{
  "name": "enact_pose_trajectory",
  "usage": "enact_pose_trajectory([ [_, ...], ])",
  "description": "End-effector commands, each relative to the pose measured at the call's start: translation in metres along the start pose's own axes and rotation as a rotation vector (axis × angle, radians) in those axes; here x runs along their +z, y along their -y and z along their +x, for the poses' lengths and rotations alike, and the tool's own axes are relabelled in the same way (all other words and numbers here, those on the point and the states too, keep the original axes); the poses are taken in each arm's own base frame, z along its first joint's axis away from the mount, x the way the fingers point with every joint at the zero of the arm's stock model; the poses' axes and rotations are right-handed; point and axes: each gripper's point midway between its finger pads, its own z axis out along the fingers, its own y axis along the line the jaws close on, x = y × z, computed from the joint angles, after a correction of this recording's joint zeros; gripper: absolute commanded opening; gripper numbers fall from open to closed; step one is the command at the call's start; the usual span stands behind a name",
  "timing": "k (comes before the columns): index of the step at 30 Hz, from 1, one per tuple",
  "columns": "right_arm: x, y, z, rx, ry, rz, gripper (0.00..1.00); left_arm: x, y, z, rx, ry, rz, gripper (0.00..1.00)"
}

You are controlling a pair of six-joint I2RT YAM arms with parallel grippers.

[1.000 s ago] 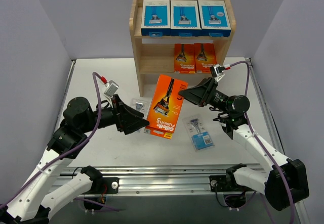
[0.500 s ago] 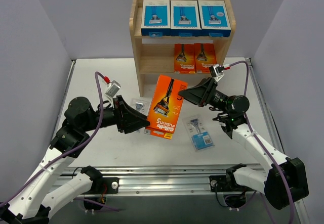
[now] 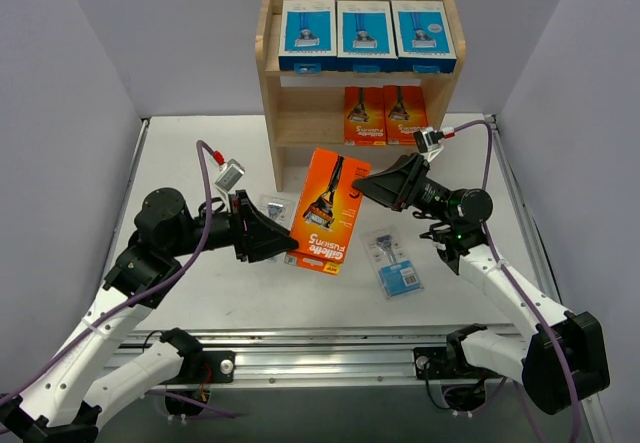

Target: Place and organize the shaving razors onto the shelf

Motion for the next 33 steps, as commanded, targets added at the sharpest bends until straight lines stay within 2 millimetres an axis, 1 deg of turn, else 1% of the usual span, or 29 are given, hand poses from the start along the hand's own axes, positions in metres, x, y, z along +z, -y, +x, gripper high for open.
enact_pose_trajectory([
  [1,-0.002,-0.04,-0.005,-0.156,0.019,-0.129,0.0,-0.002,0.007,-0.004,0.044,0.004,0.031,0.42],
  [4,-0.002,-0.041,-0.005,-0.165,0.02,-0.129,0.0,-0.002,0.008,-0.001,0.04,0.002,0.044,0.29],
  [5,-0.002,-0.041,-0.006,-0.167,0.021,-0.129,0.0,-0.001,0.008,0.0,0.036,-0.006,0.054,0.19],
  [8,-0.002,-0.04,-0.006,-0.178,0.026,-0.117,0.0,0.002,0.006,0.0,0.029,-0.005,0.055,0.04],
  [9,-0.002,-0.037,-0.006,-0.172,0.026,-0.103,0.0,0.002,0.003,0.0,0.024,-0.005,0.045,0.03],
  [10,-0.002,-0.035,-0.005,-0.17,0.024,-0.093,0.0,0.003,0.001,0.002,0.02,-0.01,0.037,0.02],
  [11,-0.002,-0.034,-0.005,-0.175,0.024,-0.084,0.04,0.003,-0.004,0.001,0.013,-0.004,0.011,0.02],
  [13,-0.002,-0.025,-0.005,-0.183,0.018,-0.043,0.25,0.004,-0.009,0.0,0.016,0.006,-0.016,0.02],
  [14,-0.002,-0.02,-0.005,-0.169,0.015,-0.01,0.38,0.004,-0.016,-0.001,0.006,0.015,-0.056,0.02],
  [15,-0.002,-0.017,-0.006,-0.203,0.016,0.009,0.55,0.003,-0.017,-0.004,0.01,0.026,-0.069,0.02],
  [16,-0.002,-0.012,-0.007,-0.208,0.016,0.036,0.59,0.003,-0.019,-0.006,0.011,0.037,-0.081,0.02],
  [17,-0.004,-0.003,-0.007,-0.187,0.015,0.093,0.63,0.001,-0.022,-0.008,0.006,0.049,-0.107,0.02],
  [18,-0.006,0.003,-0.01,-0.23,0.025,0.122,0.68,0.0,-0.026,-0.013,-0.002,0.075,-0.135,0.02],
  [19,-0.006,0.004,-0.013,-0.239,0.033,0.149,0.71,-0.001,-0.026,-0.016,-0.001,0.087,-0.138,0.02],
  [20,-0.011,0.01,-0.013,-0.224,0.033,0.2,0.76,-0.002,-0.027,-0.018,-0.007,0.093,-0.147,0.02],
  [21,-0.015,0.015,-0.02,-0.236,0.065,0.24,0.79,-0.003,-0.028,-0.02,-0.008,0.099,-0.161,0.02],
  [22,-0.018,0.016,-0.024,-0.28,0.073,0.265,0.82,-0.005,-0.028,-0.024,-0.006,0.109,-0.174,0.02],
  [23,-0.024,0.019,-0.023,-0.272,0.076,0.31,0.84,-0.005,-0.032,-0.022,-0.018,0.104,-0.193,0.02],
  [24,-0.029,0.021,-0.027,-0.288,0.091,0.338,0.88,-0.006,-0.034,-0.023,-0.026,0.11,-0.204,0.02],
  [25,-0.032,0.022,-0.03,-0.316,0.098,0.363,0.9,-0.007,-0.039,-0.027,-0.036,0.131,-0.23,0.02],
  [27,-0.041,0.02,-0.033,-0.326,0.116,0.411,0.92,-0.006,-0.047,-0.029,-0.084,0.163,-0.251,0.02],
  [29,-0.054,0.02,-0.039,-0.36,0.156,0.482,0.92,-0.003,-0.056,-0.037,-0.114,0.214,-0.255,0.02],
  [30,-0.058,0.02,-0.041,-0.373,0.172,0.507,0.92,-0.001,-0.059,-0.041,-0.162,0.236,-0.25,0.02],
  [31,-0.063,0.018,-0.044,-0.388,0.186,0.528,0.92,0.0,-0.06,-0.045,-0.181,0.256,-0.239,0.02],
  [32,-0.071,0.017,-0.044,-0.404,0.202,0.562,0.92,0.004,-0.063,-0.057,-0.181,0.306,-0.23,0.02],
  [33,-0.073,0.014,-0.044,-0.415,0.211,0.571,0.92,0.006,-0.066,-0.06,-0.222,0.326,-0.226,0.02],
])
